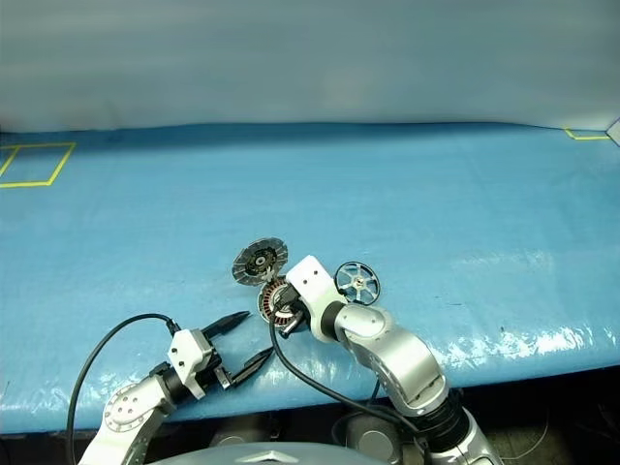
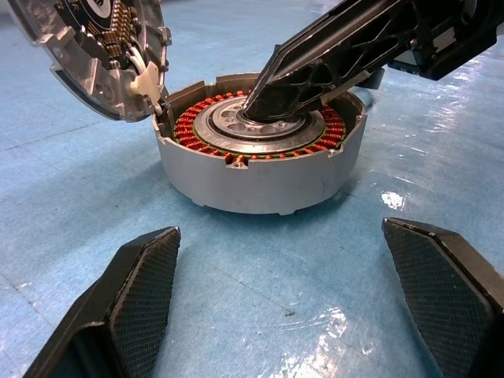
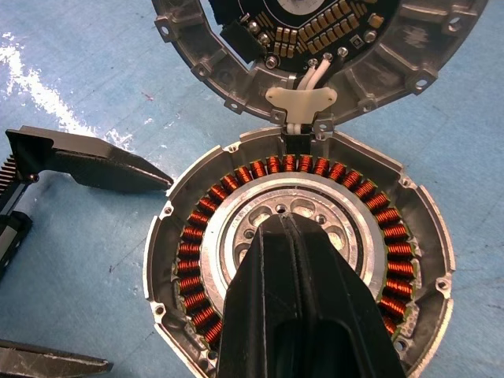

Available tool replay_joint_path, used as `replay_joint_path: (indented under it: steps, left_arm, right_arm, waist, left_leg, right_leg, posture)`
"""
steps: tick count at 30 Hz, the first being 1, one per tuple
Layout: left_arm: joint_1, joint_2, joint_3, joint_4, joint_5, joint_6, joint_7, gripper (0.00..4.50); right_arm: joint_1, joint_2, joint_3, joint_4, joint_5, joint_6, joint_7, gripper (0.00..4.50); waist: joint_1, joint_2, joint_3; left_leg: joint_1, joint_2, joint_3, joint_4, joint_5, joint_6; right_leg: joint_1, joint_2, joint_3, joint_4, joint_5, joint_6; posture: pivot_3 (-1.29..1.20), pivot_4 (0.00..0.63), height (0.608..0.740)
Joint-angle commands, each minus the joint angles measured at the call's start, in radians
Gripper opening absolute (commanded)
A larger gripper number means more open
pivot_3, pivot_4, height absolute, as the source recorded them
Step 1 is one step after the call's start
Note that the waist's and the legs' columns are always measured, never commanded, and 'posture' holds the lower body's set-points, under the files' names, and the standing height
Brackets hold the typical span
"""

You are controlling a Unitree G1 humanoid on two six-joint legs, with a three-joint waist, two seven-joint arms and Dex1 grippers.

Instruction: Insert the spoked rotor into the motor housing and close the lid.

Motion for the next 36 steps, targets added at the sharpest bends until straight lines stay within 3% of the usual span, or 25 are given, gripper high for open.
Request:
replay_joint_path:
  steps: [1, 14, 20, 26, 29, 34, 36]
  left_arm:
    - [0.009, -0.005, -0.008, 0.005, -0.007, -0.012, 0.000, 4.50]
    - [0.019, -0.011, -0.010, 0.038, -0.020, -0.048, -0.026, 4.50]
    - [-0.014, -0.010, -0.016, 0.050, -0.013, -0.060, -0.036, 4.50]
    - [-0.011, -0.004, -0.015, 0.038, -0.040, -0.011, -0.041, 4.50]
    - [-0.015, -0.001, -0.007, 0.033, -0.051, 0.003, -0.039, 4.50]
    - [-0.022, 0.006, -0.008, 0.028, -0.054, 0.007, -0.042, 4.50]
    - [-0.022, 0.006, -0.011, 0.023, -0.057, 0.011, -0.043, 4.50]
  right_arm:
    - [-0.006, 0.009, 0.015, 0.023, 0.002, -0.024, 0.012, 0.03]
    - [0.009, -0.019, -0.012, -0.082, 0.038, 0.018, 0.026, 0.03]
    - [-0.036, -0.053, -0.228, -0.226, 0.163, 0.052, 0.086, 0.03]
    - [-0.074, -0.191, -0.459, -0.224, 0.196, 0.171, 0.078, 0.03]
    - [-0.067, -0.263, -0.502, -0.196, 0.209, 0.205, 0.096, 0.61]
    - [-0.059, -0.319, -0.498, -0.166, 0.199, 0.221, 0.082, 2.26]
    - [-0.053, -0.331, -0.491, -0.164, 0.209, 0.227, 0.093, 2.26]
  waist:
    - [-0.001, 0.000, -0.001]
    - [0.000, 0.001, -0.008]
    - [0.001, 0.002, -0.008]
    - [0.009, 0.002, -0.008]
    - [0.013, 0.002, -0.008]
    - [0.011, 0.003, -0.009]
    - [0.012, 0.003, -0.009]
  left_leg:
    - [0.000, 0.000, 0.000, 0.000, 0.000, 0.000]
    - [0.002, 0.000, 0.000, -0.001, 0.000, 0.000]
    - [0.000, 0.000, 0.000, 0.000, 0.000, 0.000]
    - [-0.002, 0.000, 0.000, 0.000, 0.000, 0.000]
    - [-0.002, 0.000, 0.000, -0.001, 0.000, 0.000]
    - [-0.001, 0.000, 0.001, -0.001, 0.000, 0.000]
    - [-0.001, 0.000, 0.001, -0.001, 0.000, 0.000]
  right_leg:
    - [0.000, 0.000, 0.000, 0.000, 0.000, 0.000]
    - [0.000, 0.000, 0.000, 0.000, 0.000, 0.000]
    - [0.000, 0.000, 0.000, 0.000, 0.000, 0.000]
    - [0.000, -0.001, -0.001, -0.001, 0.000, 0.000]
    - [0.001, -0.001, 0.000, -0.001, 0.000, 0.000]
    - [0.001, 0.000, 0.000, -0.001, 0.000, 0.000]
    - [0.001, 0.000, 0.000, -0.001, 0.000, 0.000]
  posture:
    - [0.00, 0.150, 0.740]
    - [0.00, 0.150, 0.740]
    - [0.00, 0.150, 0.740]
    - [0.00, 0.150, 0.740]
    - [0.00, 0.150, 0.740]
    - [0.00, 0.150, 0.740]
    - [0.00, 0.150, 0.740]
